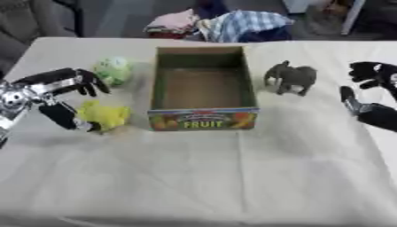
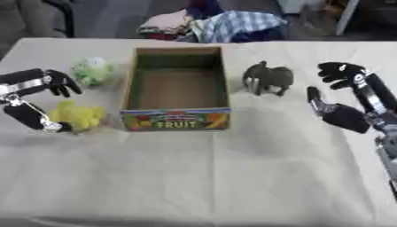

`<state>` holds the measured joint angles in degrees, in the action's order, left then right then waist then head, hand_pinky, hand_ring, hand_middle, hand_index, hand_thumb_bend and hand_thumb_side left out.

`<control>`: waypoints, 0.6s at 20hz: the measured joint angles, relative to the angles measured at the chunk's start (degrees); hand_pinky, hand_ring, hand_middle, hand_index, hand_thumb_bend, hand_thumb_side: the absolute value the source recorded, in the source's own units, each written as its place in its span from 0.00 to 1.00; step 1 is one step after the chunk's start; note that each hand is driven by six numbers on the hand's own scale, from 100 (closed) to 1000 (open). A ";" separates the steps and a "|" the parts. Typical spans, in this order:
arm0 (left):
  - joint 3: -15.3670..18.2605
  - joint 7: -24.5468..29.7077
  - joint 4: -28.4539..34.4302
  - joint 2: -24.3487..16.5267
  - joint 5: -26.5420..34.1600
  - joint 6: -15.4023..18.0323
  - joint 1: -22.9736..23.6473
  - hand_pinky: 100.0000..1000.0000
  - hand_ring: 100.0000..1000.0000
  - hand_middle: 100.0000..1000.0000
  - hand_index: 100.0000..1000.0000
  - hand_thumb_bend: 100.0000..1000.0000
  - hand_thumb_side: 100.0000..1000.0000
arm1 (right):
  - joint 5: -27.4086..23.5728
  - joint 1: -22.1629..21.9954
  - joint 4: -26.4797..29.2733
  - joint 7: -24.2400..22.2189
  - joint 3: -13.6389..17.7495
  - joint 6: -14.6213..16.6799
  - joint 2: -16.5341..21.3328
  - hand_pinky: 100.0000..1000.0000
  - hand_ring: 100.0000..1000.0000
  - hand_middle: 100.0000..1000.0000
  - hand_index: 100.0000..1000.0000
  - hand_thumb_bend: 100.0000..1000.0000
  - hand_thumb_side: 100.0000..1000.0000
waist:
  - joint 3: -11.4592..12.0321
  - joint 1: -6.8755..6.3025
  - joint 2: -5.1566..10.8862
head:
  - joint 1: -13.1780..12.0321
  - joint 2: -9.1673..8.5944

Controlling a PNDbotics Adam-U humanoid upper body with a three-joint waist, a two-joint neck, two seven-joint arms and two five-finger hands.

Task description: Pick up objects on the table and place them in the box.

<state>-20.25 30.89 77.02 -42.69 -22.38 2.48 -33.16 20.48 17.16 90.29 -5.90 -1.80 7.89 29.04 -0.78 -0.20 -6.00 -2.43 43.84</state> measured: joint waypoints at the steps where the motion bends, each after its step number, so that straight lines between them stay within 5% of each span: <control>1: -0.01 0.25 -1.23 0.40 -0.69 0.26 -0.29 0.75 0.72 0.75 0.78 0.51 0.00 | 0.00 0.00 -0.01 -0.02 0.00 0.02 0.00 0.68 0.72 0.68 0.83 0.08 0.32 | 0.00 0.00 0.00 | 0.00 0.00; 12: 0.07 -0.01 -11.82 5.46 -9.03 3.88 -3.89 0.73 0.70 0.72 0.76 0.50 0.00 | -0.20 0.02 -0.17 -0.19 -0.04 0.10 0.00 0.68 0.72 0.68 0.83 0.08 0.33 | -0.01 0.08 0.00 | -0.04 0.00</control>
<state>-20.18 30.89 65.20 -37.23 -31.41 6.36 -37.05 20.27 17.18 90.12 -6.10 -1.84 7.98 29.04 -0.79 -0.11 -6.00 -2.47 43.84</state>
